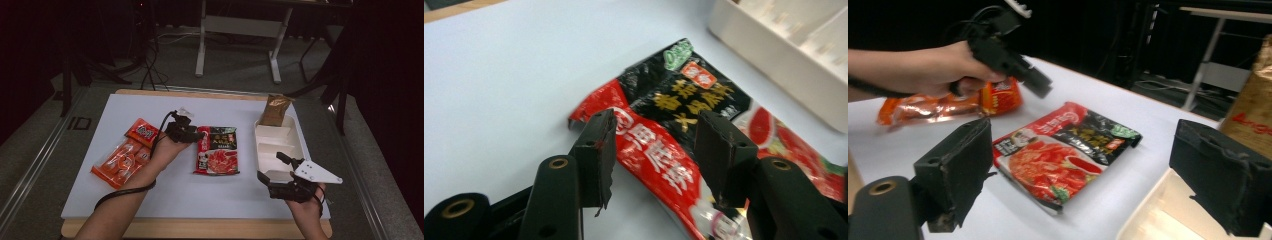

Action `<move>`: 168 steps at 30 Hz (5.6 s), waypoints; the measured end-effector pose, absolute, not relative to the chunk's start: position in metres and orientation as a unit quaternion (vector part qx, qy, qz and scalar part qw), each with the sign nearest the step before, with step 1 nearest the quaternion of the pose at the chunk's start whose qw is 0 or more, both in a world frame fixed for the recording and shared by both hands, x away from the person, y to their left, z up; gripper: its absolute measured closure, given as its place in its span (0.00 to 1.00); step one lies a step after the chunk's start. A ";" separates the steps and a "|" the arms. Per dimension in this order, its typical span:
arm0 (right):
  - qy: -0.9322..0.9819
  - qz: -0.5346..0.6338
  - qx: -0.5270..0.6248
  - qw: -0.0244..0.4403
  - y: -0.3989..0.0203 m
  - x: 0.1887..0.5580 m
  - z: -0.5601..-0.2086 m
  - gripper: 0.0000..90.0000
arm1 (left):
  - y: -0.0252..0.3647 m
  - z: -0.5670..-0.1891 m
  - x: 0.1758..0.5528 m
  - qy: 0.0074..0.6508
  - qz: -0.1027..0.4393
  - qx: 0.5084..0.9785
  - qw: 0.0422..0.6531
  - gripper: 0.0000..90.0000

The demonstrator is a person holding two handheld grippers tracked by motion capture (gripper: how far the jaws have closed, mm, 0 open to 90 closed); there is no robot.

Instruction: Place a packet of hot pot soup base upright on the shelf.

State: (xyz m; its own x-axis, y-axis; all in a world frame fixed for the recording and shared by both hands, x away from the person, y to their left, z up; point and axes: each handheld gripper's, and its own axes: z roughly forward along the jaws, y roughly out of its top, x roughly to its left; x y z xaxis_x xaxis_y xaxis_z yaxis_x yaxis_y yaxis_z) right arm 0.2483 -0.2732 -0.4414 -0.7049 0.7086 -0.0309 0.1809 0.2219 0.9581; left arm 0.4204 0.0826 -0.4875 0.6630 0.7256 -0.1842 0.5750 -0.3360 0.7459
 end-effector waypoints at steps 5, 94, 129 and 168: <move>0.748 0.536 0.301 0.250 -0.270 0.249 -0.443 0.11 | 0.079 -0.489 0.432 0.406 0.097 0.809 0.413 0.54; 0.772 0.506 0.311 0.226 -0.265 0.256 -0.449 0.12 | 0.041 -0.441 0.377 0.356 0.142 0.768 0.514 0.97; 0.753 0.550 0.341 0.117 -0.241 0.311 -0.415 0.53 | 0.071 -0.420 0.339 0.297 0.049 0.696 0.652 0.96; 0.752 0.567 0.307 0.137 -0.250 0.309 -0.363 0.86 | 0.084 -0.422 0.327 0.256 0.043 0.719 0.645 0.20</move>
